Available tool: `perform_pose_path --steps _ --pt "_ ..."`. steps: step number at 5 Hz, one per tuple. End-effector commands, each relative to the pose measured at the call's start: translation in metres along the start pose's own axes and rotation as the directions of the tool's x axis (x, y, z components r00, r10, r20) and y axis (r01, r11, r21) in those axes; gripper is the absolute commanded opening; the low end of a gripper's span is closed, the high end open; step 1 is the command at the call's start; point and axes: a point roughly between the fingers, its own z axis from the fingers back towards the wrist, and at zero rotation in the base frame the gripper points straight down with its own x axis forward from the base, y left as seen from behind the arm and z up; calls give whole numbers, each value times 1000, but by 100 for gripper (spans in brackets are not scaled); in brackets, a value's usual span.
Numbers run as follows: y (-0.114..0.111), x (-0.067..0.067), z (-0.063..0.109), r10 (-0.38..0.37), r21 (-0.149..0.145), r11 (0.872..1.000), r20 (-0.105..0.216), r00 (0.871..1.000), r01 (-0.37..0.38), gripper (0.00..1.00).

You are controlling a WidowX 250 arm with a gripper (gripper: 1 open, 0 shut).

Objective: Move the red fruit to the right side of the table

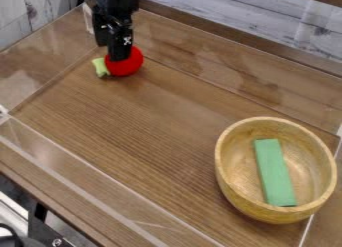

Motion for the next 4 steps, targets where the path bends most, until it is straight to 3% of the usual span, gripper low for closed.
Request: perform_pose_path --steps 1,3,4 --pt "6 3 8 -51 43 998 33 998 50 100" --pt "10 10 -16 -39 43 998 49 998 36 100" --pt "14 12 -24 -32 38 999 62 998 30 0"
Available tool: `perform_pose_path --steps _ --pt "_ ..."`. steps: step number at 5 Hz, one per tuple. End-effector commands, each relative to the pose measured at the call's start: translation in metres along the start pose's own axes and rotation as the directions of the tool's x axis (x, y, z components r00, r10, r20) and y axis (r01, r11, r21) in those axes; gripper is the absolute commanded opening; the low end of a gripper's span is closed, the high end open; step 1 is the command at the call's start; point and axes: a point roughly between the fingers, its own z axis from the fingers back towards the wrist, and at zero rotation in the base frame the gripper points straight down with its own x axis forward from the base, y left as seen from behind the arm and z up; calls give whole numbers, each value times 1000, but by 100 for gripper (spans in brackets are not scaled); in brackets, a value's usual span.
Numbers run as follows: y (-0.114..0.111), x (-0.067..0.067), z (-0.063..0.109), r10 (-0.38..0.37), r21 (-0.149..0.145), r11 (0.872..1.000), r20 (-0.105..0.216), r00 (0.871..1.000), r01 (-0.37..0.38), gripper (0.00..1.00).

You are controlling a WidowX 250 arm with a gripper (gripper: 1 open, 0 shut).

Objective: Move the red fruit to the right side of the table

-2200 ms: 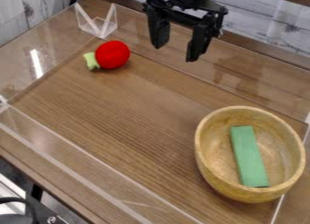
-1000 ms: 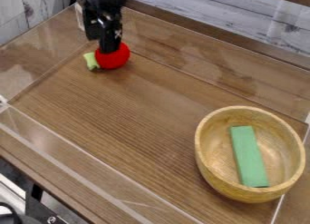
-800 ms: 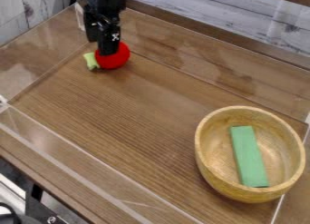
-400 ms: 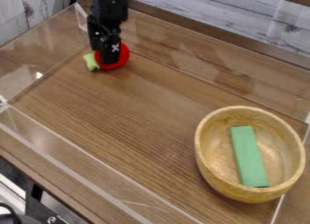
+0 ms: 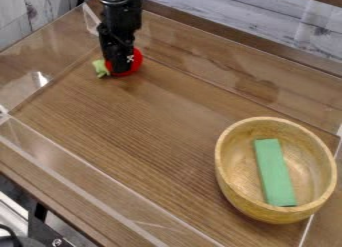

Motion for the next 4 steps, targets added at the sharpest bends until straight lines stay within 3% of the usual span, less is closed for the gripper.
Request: perform_pose_path --steps 1,2,4 --pt "17 5 10 -42 7 999 51 998 42 100" --pt "28 5 10 -76 -11 997 79 994 77 100" --pt "0 18 14 -215 -6 976 94 972 217 100"
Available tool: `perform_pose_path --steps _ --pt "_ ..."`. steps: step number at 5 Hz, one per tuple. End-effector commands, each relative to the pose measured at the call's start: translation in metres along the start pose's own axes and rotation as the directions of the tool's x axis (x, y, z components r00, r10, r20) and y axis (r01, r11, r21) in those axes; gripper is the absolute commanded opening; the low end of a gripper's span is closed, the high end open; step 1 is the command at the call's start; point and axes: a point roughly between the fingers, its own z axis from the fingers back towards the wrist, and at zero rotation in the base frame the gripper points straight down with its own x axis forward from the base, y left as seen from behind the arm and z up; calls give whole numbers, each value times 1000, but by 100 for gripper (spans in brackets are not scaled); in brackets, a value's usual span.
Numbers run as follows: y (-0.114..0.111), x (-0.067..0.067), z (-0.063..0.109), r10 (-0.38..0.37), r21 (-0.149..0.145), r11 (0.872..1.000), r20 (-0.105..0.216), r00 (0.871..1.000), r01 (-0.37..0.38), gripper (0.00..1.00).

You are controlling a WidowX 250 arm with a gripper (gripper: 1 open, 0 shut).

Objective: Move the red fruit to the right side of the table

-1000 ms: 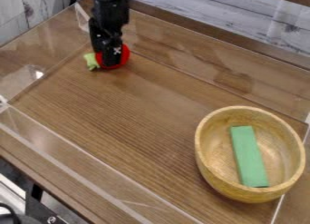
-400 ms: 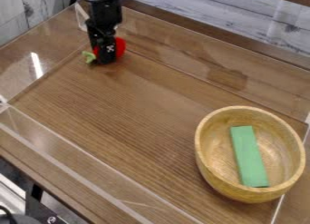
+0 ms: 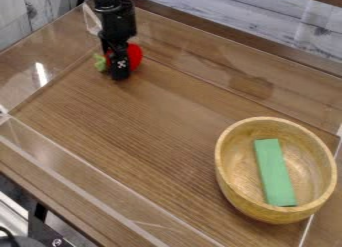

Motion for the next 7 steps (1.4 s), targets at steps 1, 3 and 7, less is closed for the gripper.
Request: perform_pose_path --steps 1,3,7 --pt "15 3 37 1 79 997 54 999 -5 0" --pt "19 2 52 66 48 996 91 994 -70 0" --pt "16 22 56 226 4 974 114 967 -228 0"
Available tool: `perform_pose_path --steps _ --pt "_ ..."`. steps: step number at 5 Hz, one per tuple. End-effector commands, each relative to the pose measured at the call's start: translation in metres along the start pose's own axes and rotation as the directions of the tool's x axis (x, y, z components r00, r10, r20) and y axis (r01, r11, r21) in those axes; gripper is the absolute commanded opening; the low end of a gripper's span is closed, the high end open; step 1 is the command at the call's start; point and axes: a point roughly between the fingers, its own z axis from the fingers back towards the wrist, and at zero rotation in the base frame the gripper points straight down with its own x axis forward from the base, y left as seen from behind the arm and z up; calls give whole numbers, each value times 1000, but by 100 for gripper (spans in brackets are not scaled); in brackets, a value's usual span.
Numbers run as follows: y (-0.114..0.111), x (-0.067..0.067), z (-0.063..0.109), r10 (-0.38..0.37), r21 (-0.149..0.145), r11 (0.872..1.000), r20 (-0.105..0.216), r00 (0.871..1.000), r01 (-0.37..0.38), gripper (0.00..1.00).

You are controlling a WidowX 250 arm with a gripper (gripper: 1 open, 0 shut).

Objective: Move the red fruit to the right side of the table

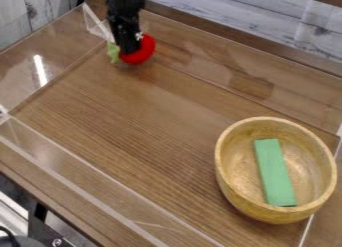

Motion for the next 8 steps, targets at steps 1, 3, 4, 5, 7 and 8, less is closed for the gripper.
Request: perform_pose_path --steps 1,3,4,5,7,8 --pt "-6 19 34 -55 52 997 45 997 53 0" --pt "-31 41 52 -120 32 992 43 992 118 0" --pt "-55 50 58 -167 19 986 36 985 166 0" --pt "-66 50 57 -174 11 985 36 984 174 0" --pt "-81 58 45 -194 -4 981 32 980 195 0" --pt "-107 70 27 -223 -14 975 34 974 224 0"
